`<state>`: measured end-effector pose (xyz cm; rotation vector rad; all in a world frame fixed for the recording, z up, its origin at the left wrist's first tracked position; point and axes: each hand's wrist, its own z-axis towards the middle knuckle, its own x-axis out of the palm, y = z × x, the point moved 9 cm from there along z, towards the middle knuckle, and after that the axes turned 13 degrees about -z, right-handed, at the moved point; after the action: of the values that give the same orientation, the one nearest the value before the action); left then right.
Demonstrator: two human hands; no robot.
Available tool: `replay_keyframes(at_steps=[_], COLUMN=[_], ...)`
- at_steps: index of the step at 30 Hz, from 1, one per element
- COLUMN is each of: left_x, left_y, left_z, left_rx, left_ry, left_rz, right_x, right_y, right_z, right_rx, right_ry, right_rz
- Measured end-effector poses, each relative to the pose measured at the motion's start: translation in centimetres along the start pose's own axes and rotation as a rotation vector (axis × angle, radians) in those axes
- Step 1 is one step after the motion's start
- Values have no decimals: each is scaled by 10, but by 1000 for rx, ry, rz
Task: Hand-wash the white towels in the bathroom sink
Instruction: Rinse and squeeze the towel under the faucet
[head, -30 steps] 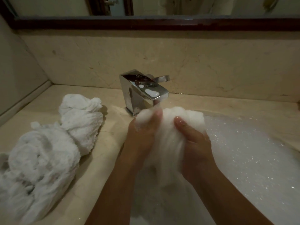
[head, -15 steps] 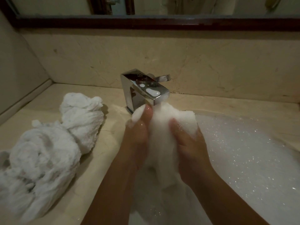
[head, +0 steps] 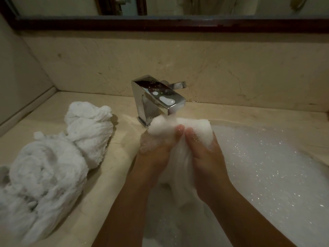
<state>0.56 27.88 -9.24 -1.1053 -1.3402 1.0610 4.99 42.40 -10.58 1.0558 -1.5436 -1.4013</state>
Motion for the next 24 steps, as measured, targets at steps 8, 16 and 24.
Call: replay_keyframes(at_steps=[8, 16, 24], left_x=[-20, -1, -3], left_y=[6, -5, -11], left_z=[7, 4, 4], left_rx=[0, 95, 182], left_ry=[-147, -34, -38], left_rz=[-144, -120, 8], right_x=[0, 4, 7], right_y=[-6, 3, 9], right_z=[2, -7, -8], right_rx=[72, -12, -94], right_ry=[-23, -22, -27], right_rz=[-35, -23, -107])
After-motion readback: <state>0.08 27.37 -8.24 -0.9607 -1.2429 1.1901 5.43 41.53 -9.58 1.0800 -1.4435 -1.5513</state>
